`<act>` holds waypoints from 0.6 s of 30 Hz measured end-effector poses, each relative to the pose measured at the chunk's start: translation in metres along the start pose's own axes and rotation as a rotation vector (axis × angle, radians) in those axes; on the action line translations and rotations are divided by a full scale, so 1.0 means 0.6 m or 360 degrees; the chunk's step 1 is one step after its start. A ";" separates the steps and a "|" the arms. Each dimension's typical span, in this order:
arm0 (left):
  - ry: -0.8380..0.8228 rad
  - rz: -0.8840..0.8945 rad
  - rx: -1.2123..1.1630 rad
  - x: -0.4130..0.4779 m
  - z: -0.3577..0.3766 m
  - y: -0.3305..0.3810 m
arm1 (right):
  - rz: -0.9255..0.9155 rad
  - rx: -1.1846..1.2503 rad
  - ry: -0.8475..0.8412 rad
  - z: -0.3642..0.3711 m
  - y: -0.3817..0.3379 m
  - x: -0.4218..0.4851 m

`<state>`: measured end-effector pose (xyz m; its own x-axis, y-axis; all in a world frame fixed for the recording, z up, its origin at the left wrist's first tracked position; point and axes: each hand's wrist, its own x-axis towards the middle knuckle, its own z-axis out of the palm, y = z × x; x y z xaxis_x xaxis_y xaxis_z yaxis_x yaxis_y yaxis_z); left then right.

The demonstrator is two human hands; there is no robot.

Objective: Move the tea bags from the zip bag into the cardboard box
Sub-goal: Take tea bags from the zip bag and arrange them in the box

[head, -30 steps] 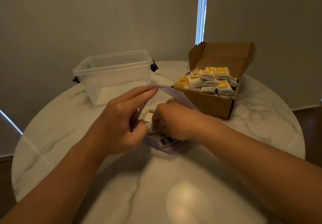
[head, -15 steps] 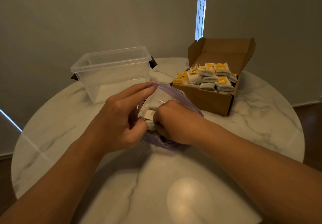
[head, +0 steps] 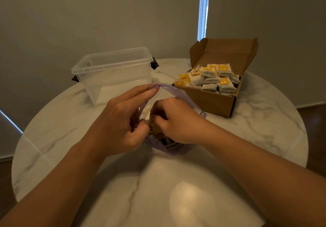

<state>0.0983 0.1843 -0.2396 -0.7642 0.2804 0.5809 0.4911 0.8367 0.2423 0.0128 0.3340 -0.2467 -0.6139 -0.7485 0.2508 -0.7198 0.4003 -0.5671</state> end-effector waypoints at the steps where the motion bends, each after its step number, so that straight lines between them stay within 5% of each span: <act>1: -0.0002 0.0001 -0.0007 0.000 0.000 0.001 | 0.0059 0.0031 -0.0014 0.000 0.002 0.001; 9: 0.0005 -0.0004 -0.0026 -0.002 0.003 -0.003 | 0.0371 0.0214 -0.0038 0.007 0.006 0.000; 18: 0.0019 -0.0004 -0.0025 -0.002 0.003 -0.004 | 0.0195 -0.0110 -0.0003 0.000 -0.018 -0.017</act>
<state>0.0972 0.1827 -0.2422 -0.7604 0.2726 0.5894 0.4958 0.8299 0.2557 0.0273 0.3373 -0.2432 -0.6977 -0.6930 0.1814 -0.6603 0.5240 -0.5381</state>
